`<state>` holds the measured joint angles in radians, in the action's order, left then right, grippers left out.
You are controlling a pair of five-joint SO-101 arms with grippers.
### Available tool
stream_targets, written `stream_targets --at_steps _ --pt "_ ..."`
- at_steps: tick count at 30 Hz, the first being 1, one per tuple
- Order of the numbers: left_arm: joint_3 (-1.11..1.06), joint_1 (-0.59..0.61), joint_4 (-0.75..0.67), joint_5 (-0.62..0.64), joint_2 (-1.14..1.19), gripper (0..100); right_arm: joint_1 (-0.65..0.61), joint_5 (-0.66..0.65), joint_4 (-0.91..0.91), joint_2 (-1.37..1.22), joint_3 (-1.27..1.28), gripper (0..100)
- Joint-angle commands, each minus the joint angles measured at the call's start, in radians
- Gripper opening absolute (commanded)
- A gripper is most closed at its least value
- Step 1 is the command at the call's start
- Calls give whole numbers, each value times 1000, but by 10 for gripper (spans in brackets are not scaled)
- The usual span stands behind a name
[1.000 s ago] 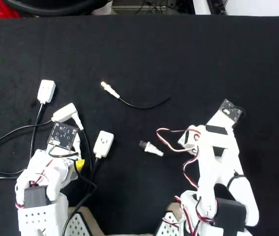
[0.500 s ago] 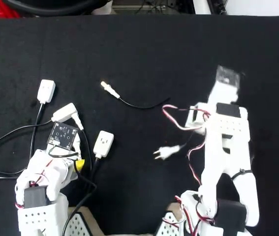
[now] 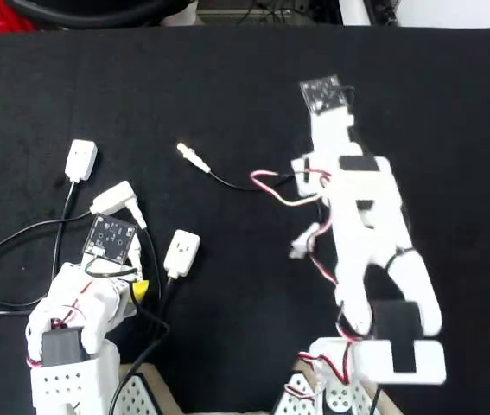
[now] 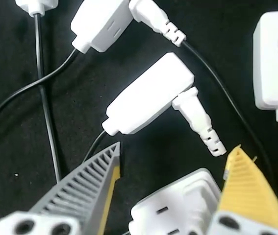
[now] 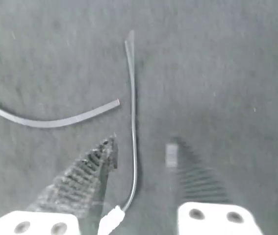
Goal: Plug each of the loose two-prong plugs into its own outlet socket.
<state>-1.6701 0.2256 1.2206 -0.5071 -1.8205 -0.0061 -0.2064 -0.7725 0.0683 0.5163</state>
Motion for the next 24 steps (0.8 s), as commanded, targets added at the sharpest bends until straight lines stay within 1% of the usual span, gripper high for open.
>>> stream_targets --at_steps 1,3,6,7,9,11,13,16,20,24 --pt "-1 2 2 -8 -2 328 -20 69 -89 -15 -160 355" --pt "-1 2 2 -8 -2 328 -14 68 -226 -4 -205 363" --pt "-2 2 2 -8 -2 328 -12 72 -453 18 -234 332" --pt "-2 2 2 -8 -2 328 -12 92 -511 22 -234 315" --pt "-2 2 2 -8 -2 328 -12 172 -601 27 -225 271" --pt "-2 2 2 -8 -2 328 -12 267 -637 22 -209 220" --pt "-2 2 2 -8 -2 328 -18 361 -637 18 -174 178" --pt "-2 2 2 -8 -2 328 -26 460 -571 18 -94 145" --pt "-2 2 2 -8 -2 328 -38 543 -456 18 28 145" --pt "-2 2 2 -8 -2 328 -54 643 -364 18 93 142"
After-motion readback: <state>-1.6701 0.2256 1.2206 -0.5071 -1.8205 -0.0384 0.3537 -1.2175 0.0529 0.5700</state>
